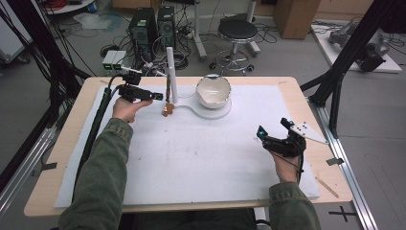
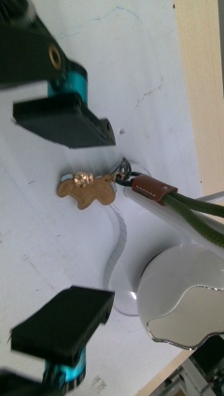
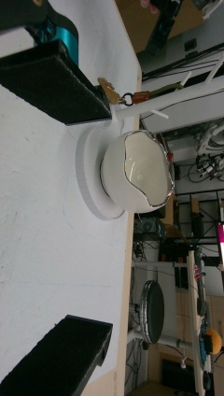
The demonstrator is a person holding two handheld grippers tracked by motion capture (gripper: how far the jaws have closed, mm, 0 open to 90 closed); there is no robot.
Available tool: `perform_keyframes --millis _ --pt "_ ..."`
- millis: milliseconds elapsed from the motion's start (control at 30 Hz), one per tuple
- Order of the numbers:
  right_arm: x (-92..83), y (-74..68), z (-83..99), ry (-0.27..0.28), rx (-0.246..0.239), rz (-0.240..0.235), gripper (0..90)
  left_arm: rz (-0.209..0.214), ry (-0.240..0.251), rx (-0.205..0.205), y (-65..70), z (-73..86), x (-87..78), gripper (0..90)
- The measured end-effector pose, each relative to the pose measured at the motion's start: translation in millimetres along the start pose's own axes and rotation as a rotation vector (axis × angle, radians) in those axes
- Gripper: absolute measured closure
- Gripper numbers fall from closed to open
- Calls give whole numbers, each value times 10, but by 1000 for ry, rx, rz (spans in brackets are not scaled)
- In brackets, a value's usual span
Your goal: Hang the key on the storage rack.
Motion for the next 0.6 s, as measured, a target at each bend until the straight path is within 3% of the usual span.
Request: perform_keyframes --millis 100,167,400,600 --pt "3 1 1 -1 1 -1 6 16 -17 13 22 25 -34 16" --pt "-1 -1 0 0 2 2 6 31 -6 20 37 32 -69 16" --pt "-6 -20 -9 3 2 2 6 0 53 49 92 34 -224 16" --pt "-4 -31 -7 1 -3 1 6 -22 42 97 137 59 -320 16"
Point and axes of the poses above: each handheld gripper's, and its own axes: x roughly forward along the jaws, z roughly out of its underside, y roughly to its right, the point moved 5 cm from there along x, roughly forward along the jaws
